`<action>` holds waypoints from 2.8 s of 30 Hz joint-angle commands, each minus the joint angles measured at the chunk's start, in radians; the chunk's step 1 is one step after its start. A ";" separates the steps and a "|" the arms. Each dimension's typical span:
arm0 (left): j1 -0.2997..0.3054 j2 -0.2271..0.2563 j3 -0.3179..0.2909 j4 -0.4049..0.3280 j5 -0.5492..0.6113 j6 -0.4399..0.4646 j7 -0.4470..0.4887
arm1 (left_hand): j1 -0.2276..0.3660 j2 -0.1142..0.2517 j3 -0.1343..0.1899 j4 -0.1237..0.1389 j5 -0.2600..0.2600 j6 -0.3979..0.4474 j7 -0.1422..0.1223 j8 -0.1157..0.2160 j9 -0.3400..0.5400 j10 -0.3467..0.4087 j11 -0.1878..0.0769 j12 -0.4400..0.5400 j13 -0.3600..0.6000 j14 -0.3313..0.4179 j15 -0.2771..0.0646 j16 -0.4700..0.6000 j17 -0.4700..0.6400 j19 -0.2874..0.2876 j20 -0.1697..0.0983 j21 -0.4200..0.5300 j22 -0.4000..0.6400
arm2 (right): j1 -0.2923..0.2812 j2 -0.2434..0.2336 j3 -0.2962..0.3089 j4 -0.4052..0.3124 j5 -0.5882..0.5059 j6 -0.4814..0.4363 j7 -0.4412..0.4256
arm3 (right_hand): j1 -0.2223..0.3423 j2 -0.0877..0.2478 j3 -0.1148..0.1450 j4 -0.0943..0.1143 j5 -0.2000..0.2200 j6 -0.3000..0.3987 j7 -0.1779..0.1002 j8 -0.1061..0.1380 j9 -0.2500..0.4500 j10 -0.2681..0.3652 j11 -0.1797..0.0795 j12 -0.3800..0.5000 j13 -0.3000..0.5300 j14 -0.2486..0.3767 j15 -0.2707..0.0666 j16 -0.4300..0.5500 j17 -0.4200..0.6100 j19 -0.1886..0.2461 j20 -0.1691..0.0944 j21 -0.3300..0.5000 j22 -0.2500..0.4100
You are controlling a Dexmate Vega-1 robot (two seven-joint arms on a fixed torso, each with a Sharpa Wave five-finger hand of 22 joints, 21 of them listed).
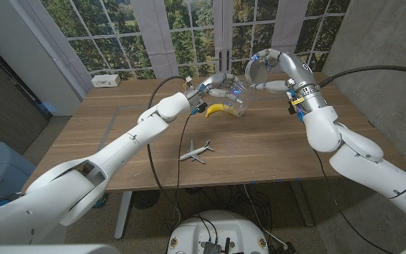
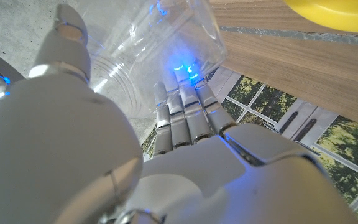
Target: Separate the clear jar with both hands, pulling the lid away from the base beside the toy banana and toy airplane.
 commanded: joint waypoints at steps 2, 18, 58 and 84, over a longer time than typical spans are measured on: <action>0.060 -0.001 -0.033 -0.027 -0.001 -0.026 0.086 | 0.214 0.238 0.059 0.062 -0.013 0.363 -0.246 -0.008 0.006 0.396 -0.299 -0.017 0.044 0.062 -0.245 -0.008 0.000 -0.011 -0.019 0.007 0.004 | -0.033 0.092 0.040 0.017 0.030 -0.007 -0.009 | 0.285 0.278 0.164 0.028 0.013 0.529 0.164 0.166 0.014 0.212 -0.207 0.049 0.014 0.000 -0.167 -0.001 0.012 0.000 -0.105 0.005 0.000; 0.173 -0.026 -0.089 -0.055 0.017 -0.068 0.272 | 0.220 0.240 0.056 0.059 -0.042 0.377 -0.270 -0.014 -0.012 0.401 -0.305 -0.044 0.018 0.051 -0.245 -0.021 -0.007 -0.018 -0.024 0.012 0.002 | -0.005 0.171 0.021 0.012 0.070 -0.141 0.006 | 0.313 0.310 0.103 0.025 0.027 0.525 0.173 0.147 0.029 0.217 -0.212 0.077 0.005 -0.010 -0.158 -0.016 0.029 -0.046 -0.087 0.028 0.039; 0.350 0.013 -0.169 -0.149 0.009 0.065 0.481 | 0.229 0.239 0.039 0.062 -0.087 0.399 -0.290 -0.028 -0.051 0.426 -0.307 -0.090 -0.040 0.056 -0.246 -0.041 -0.024 -0.020 -0.037 0.029 0.001 | 0.276 0.166 -0.165 -0.116 0.359 -0.935 0.158 | 0.299 0.309 0.124 0.005 0.029 0.491 0.205 0.140 0.035 0.214 -0.207 0.061 0.021 0.039 -0.149 -0.073 0.043 -0.042 -0.092 0.083 -0.005; 0.468 -0.014 -0.229 -0.178 0.045 0.081 0.711 | 0.238 0.241 0.029 0.062 -0.095 0.413 -0.288 -0.032 -0.068 0.436 -0.308 -0.105 -0.064 0.071 -0.246 -0.046 -0.030 -0.009 -0.048 0.044 0.001 | 0.486 0.188 -0.285 -0.013 0.636 -1.183 0.126 | 0.294 0.310 0.134 0.003 0.035 0.482 0.225 0.139 0.042 0.204 -0.204 0.051 0.034 0.046 -0.145 -0.083 0.061 -0.043 -0.082 0.104 -0.026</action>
